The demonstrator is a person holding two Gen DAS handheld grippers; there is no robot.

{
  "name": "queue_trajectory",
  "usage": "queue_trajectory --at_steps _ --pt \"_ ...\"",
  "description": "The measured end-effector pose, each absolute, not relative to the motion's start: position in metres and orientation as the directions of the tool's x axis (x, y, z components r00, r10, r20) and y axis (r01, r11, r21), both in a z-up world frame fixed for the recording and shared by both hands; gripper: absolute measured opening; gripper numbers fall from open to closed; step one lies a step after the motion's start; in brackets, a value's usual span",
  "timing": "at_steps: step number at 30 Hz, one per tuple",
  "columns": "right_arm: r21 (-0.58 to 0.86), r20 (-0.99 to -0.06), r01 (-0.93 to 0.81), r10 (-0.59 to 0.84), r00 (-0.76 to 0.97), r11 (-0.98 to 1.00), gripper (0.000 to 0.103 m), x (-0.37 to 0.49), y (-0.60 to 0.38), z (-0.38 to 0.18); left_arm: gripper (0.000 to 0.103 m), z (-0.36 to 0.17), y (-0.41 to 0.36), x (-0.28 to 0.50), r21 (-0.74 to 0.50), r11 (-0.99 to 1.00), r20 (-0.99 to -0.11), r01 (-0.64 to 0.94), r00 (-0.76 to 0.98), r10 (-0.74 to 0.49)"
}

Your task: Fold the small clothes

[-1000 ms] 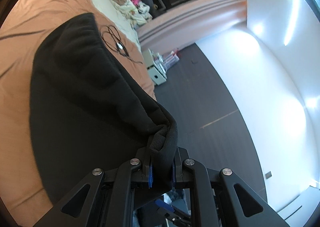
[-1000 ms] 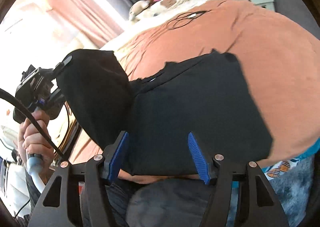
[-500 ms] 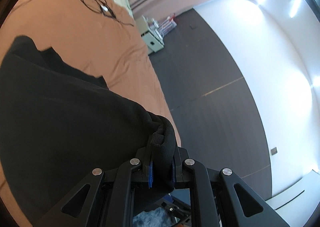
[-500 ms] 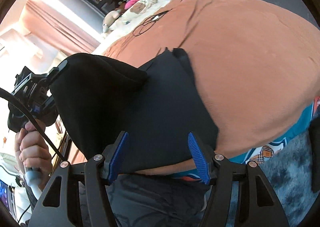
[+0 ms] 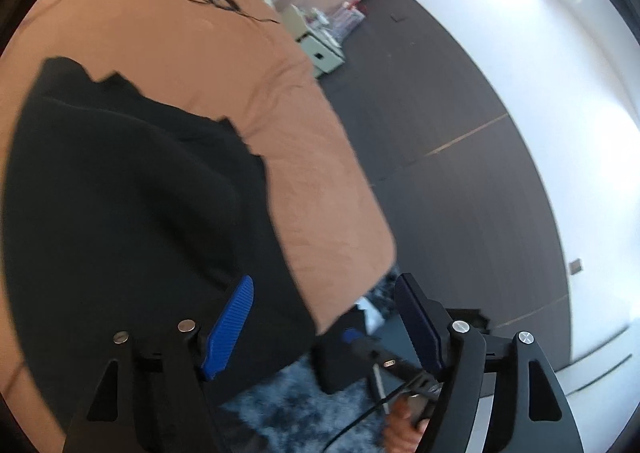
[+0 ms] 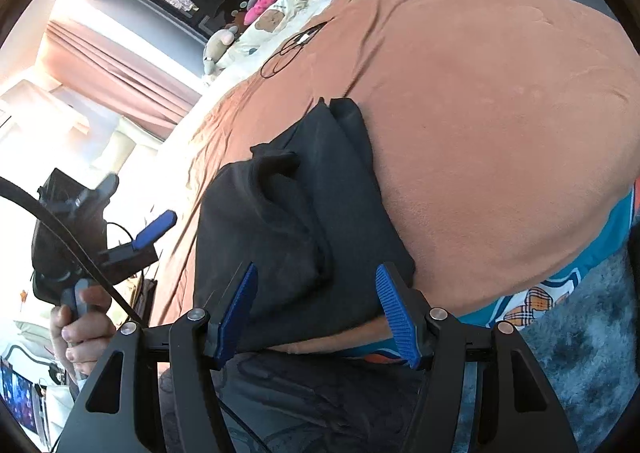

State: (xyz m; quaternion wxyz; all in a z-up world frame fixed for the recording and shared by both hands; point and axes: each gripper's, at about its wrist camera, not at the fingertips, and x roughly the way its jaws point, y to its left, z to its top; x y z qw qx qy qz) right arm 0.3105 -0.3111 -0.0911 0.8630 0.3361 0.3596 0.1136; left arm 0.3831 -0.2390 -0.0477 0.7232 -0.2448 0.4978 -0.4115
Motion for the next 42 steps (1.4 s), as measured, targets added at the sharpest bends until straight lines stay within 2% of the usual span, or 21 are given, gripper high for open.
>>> queue_trajectory --at_steps 7,15,16,17,19,35,40,42 --pt "0.662 -0.536 -0.003 0.476 0.697 0.750 0.060 0.348 -0.310 -0.095 0.074 -0.049 -0.189 0.398 -0.692 0.653 -0.596 0.308 0.268 -0.757" --pt "0.732 -0.509 -0.066 0.608 0.609 0.679 0.060 0.408 -0.306 -0.100 0.074 -0.059 -0.146 0.409 -0.639 0.723 -0.649 0.261 0.322 -0.689" --pt "0.740 -0.507 -0.065 0.618 0.601 0.670 0.062 0.415 -0.307 -0.102 0.074 -0.063 -0.140 0.411 -0.637 0.728 -0.653 0.254 0.323 -0.684" --pt "0.749 -0.506 -0.065 0.632 0.587 0.660 0.072 0.424 -0.308 -0.103 0.074 -0.068 -0.135 0.412 -0.637 0.731 -0.656 0.246 0.324 -0.681" --pt "0.753 -0.513 -0.061 0.643 0.568 0.655 0.080 0.441 -0.310 -0.106 0.074 -0.076 -0.127 0.417 -0.638 0.734 -0.660 0.233 0.325 -0.677" --pt "0.751 -0.593 0.004 0.671 0.445 0.661 0.080 0.552 -0.299 -0.121 0.074 -0.121 -0.089 0.445 -0.635 0.759 -0.694 0.144 0.326 -0.642" --pt "0.755 -0.618 0.038 0.691 0.374 0.655 0.078 0.580 -0.286 -0.128 0.074 -0.123 -0.080 0.446 -0.642 0.756 -0.690 0.127 0.333 -0.642" --pt "0.769 -0.610 0.038 0.715 0.343 0.638 0.060 0.588 -0.276 -0.130 0.074 -0.122 -0.076 0.445 -0.643 0.755 -0.689 0.125 0.336 -0.642"
